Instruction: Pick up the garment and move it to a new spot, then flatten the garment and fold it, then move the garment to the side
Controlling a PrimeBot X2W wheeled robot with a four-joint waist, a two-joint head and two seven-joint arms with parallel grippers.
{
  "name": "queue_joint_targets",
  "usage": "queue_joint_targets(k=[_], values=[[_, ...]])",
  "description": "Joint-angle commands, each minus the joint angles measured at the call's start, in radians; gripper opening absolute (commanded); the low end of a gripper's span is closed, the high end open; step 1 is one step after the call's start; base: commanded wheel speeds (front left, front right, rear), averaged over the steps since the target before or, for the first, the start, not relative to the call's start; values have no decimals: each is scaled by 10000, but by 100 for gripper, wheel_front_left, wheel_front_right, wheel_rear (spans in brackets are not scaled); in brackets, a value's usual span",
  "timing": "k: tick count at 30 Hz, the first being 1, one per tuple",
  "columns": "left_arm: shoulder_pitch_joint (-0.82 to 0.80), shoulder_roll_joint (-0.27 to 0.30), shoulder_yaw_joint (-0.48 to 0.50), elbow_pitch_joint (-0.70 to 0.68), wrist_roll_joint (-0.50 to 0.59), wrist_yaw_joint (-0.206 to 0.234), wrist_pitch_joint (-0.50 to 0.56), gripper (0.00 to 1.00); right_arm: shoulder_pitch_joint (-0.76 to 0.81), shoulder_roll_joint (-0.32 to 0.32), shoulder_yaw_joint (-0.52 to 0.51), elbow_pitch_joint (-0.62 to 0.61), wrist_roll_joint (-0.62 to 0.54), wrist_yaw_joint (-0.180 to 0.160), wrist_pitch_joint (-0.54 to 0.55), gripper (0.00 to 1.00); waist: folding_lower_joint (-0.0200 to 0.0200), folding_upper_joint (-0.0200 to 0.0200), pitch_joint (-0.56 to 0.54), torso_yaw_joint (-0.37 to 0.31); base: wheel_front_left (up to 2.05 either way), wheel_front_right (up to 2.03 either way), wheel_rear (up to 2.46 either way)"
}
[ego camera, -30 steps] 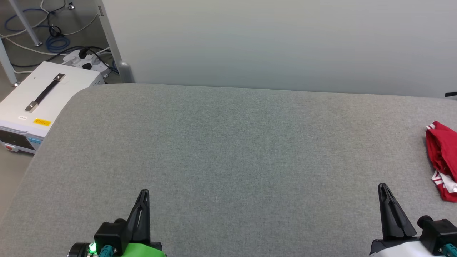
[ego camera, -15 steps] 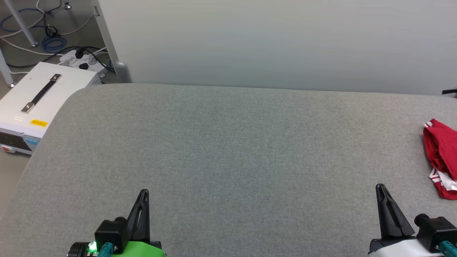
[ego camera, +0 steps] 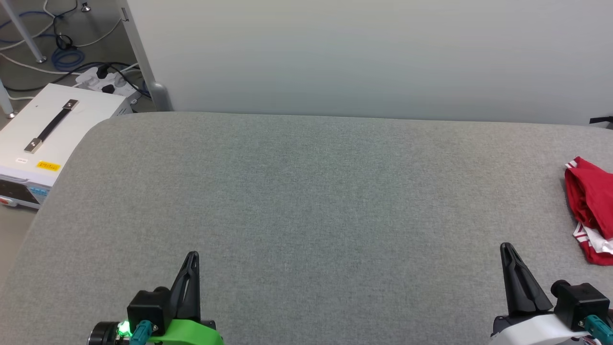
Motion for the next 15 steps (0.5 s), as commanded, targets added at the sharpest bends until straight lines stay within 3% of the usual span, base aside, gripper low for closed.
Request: queue_joint_targets(k=[1,15], values=[[-224,-14,27,-50,124,39,43,0,-180,18,21,23,-130,-2,48,0,1,0,5,-11,0,0,0],[-358,-21,63,-140,222,107,324,0,-361,48,47,42,-309,-3,334,0,1,0,46,-111,0,0,0]])
